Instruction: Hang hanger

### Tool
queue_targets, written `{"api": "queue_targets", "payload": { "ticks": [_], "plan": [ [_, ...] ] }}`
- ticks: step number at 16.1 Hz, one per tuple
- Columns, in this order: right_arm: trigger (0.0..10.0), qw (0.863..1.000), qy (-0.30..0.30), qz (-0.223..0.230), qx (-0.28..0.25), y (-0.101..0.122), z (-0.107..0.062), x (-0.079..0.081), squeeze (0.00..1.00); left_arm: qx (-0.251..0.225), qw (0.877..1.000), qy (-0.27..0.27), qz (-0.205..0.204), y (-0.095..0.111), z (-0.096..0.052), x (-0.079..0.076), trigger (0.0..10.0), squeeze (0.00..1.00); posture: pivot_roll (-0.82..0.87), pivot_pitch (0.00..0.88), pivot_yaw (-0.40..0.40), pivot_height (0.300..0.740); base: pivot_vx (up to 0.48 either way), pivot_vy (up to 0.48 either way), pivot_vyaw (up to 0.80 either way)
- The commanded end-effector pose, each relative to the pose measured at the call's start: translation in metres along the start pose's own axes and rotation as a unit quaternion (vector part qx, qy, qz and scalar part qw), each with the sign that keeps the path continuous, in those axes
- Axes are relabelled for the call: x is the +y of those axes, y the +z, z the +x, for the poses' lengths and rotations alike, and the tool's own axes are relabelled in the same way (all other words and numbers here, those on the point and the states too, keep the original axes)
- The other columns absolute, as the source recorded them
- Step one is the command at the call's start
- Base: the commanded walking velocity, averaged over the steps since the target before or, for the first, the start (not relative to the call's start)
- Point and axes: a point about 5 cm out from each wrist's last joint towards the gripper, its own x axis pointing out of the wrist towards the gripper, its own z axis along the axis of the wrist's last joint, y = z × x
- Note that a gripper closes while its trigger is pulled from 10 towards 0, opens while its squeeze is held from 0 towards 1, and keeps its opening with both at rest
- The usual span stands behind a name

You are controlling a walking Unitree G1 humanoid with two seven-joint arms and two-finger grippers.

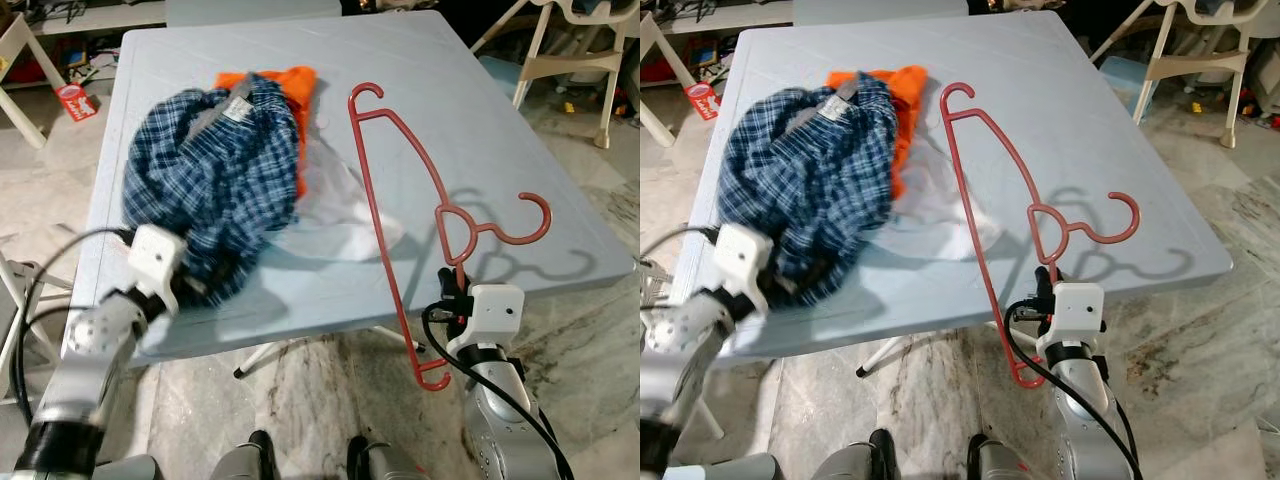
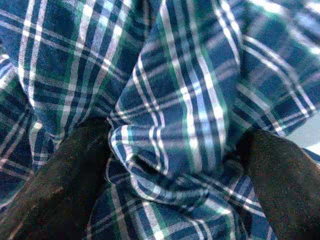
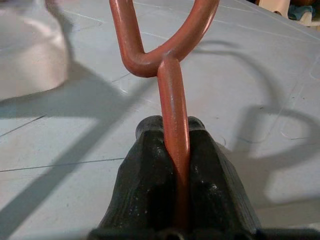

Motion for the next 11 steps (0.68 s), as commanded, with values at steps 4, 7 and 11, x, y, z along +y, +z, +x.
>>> {"api": "queue_targets", "payload": {
  "ticks": [4,7,11],
  "plan": [
    [10.0,1.0,0.002,0.0,0.014,-0.006,0.001,0.004,0.0,-0.043,0.994,0.09,0.044,0.025,0.034,0.024,10.0,0.0,-0.06,0.221,-0.009,0.74,0.0,0.0,0.0],
    [10.0,1.0,0.001,-0.001,0.012,-0.006,0.001,0.005,0.0,-0.038,0.993,0.11,0.034,0.024,0.048,0.026,10.0,0.0,-0.07,0.221,-0.008,0.74,0.0,0.0,0.0],
    [10.0,1.0,-0.008,-0.001,0.013,-0.006,-0.005,0.001,0.0,-0.101,0.99,0.099,0.019,0.041,0.054,0.016,10.0,0.0,-0.09,0.226,0.01,0.74,0.0,0.0,0.0]
  ]
}}
